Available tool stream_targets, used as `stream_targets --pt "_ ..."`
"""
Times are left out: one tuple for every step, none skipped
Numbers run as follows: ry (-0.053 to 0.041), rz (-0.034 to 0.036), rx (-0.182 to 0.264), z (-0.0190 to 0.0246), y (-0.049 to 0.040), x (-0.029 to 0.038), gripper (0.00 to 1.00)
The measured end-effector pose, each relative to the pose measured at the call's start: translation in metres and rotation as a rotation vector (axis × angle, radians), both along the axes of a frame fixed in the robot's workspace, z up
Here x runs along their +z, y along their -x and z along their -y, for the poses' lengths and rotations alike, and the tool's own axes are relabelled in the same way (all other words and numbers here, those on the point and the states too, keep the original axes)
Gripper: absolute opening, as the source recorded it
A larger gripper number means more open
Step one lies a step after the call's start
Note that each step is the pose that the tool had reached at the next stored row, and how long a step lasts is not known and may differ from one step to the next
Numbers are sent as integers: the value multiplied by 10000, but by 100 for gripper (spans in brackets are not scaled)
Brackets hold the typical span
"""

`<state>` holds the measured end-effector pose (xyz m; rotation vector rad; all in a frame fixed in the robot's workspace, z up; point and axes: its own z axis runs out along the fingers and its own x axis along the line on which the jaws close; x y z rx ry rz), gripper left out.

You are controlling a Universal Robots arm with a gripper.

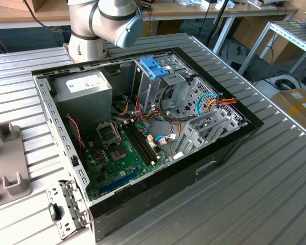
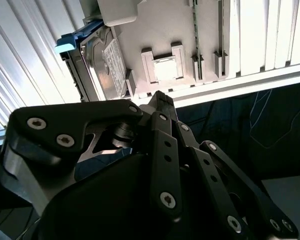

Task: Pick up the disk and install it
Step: 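Pick up the disk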

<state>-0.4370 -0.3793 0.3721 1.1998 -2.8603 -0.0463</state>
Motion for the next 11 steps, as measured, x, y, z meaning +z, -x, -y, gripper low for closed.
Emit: stream_targets --pt "0 0 247 0 0 0 10" --pt "0 0 406 0 0 0 10" --pt "0 0 538 0 0 0 10" --pt "0 0 801 -1 0 0 10" --pt "0 0 868 -2 -1 0 10" --pt "0 0 917 -3 -1 0 10" --pt "0 0 978 -3 -1 0 10" --pt "0 0 1064 -3 -1 0 10" --pt "0 0 1125 -4 -1 0 10" --pt "0 0 1178 -3 -1 0 10" --pt "0 0 1237 -4 -1 0 10"
